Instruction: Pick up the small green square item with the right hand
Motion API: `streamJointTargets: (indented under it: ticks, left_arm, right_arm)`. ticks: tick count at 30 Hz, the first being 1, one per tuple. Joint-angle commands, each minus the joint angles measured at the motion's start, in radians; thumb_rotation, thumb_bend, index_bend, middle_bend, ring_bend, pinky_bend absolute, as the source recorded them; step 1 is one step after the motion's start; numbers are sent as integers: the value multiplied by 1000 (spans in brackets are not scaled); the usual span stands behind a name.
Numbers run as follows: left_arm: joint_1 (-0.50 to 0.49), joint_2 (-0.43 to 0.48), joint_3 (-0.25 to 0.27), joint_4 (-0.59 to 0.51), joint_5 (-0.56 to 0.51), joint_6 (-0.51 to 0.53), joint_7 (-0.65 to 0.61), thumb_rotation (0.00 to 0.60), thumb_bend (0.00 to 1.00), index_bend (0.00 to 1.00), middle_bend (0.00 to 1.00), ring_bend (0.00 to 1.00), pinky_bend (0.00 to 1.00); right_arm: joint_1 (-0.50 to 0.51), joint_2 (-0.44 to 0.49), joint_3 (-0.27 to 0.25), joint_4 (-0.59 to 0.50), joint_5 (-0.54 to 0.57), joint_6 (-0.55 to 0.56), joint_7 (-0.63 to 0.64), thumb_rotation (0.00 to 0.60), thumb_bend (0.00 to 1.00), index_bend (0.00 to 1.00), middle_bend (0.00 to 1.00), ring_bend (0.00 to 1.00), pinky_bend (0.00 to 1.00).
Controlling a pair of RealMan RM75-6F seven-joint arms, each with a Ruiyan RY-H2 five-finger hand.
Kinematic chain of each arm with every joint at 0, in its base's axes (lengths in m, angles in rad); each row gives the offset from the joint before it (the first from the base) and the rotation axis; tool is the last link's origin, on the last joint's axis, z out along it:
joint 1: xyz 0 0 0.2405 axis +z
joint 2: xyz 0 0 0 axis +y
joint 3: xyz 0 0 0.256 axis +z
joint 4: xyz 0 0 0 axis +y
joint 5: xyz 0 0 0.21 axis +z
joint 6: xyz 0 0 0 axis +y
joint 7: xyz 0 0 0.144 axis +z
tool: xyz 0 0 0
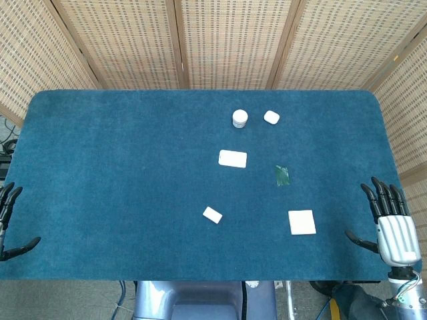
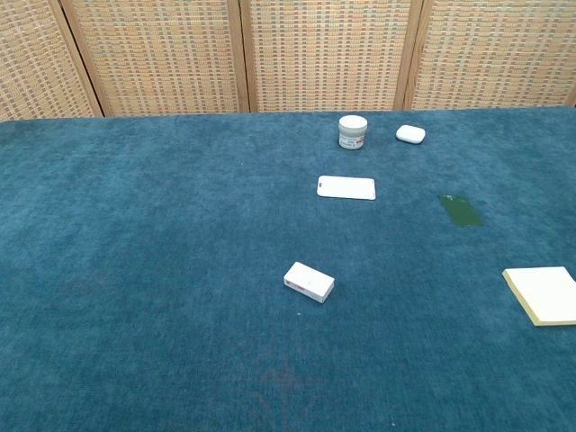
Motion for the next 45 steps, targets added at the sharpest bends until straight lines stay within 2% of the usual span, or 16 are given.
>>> streamJointTargets:
  ticks: [1,6,11,13,15,17,20,25,31,35,40,45]
  left_arm:
    - [1,-4,2,2,2,-2,12,600,0,0,0,0,0]
    - [-4,-5,1,1,-4,-15,15,600,0,0,0,0,0]
    - [-17,-5,-10,0,-24,-37,9,600,0,0,0,0,0]
    - [-27,-7,-19,1,-35,-50,9,600,0,0,0,0,0]
    - [-32,-9,-25,0,-46,-59,13,600,0,0,0,0,0]
    - [-36,-11,-31,-4,-63,-70,20,600,0,0,0,0,0]
    - [-44,-12,-41,-15,-92,-89,32,600,0,0,0,0,0]
    - [-60,-14,-62,-30,-143,-120,57,600,0,0,0,0,0]
    - [-83,-24,-83,-29,-202,-162,92,600,0,0,0,0,0]
    - [-100,-31,-97,-25,-245,-191,116,600,0,0,0,0,0]
    - [-114,-39,-107,-23,-275,-212,136,600,0,0,0,0,0]
    - [-123,-43,-113,-20,-299,-227,147,600,0,0,0,0,0]
  right_arm:
    - [-2,-3,4,4,7,-2,-23,600,0,65,0,0,0]
    - [3,-17,8,10,24,-21,-87,600,0,65,0,0,0]
    - [65,-13,26,22,67,-141,-79,600,13,65,0,0,0]
    - [149,-6,61,52,124,-289,-79,600,51,65,0,0,0]
    - [218,-6,90,85,172,-405,-83,600,135,65,0,0,0]
    - [302,-18,122,136,234,-545,-93,600,279,65,0,0,0]
    - [404,-60,159,221,305,-702,-81,600,426,65,0,0,0]
    - [551,-148,194,391,419,-939,-58,600,526,105,0,0,0]
    - [663,-250,198,575,494,-1079,-81,600,653,175,0,0,0]
    - [714,-319,184,692,530,-1137,-104,600,672,200,0,0,0]
    - [745,-384,173,784,541,-1158,-108,600,682,271,0,0,0]
    - [756,-419,159,822,522,-1169,-89,600,727,287,0,0,0]
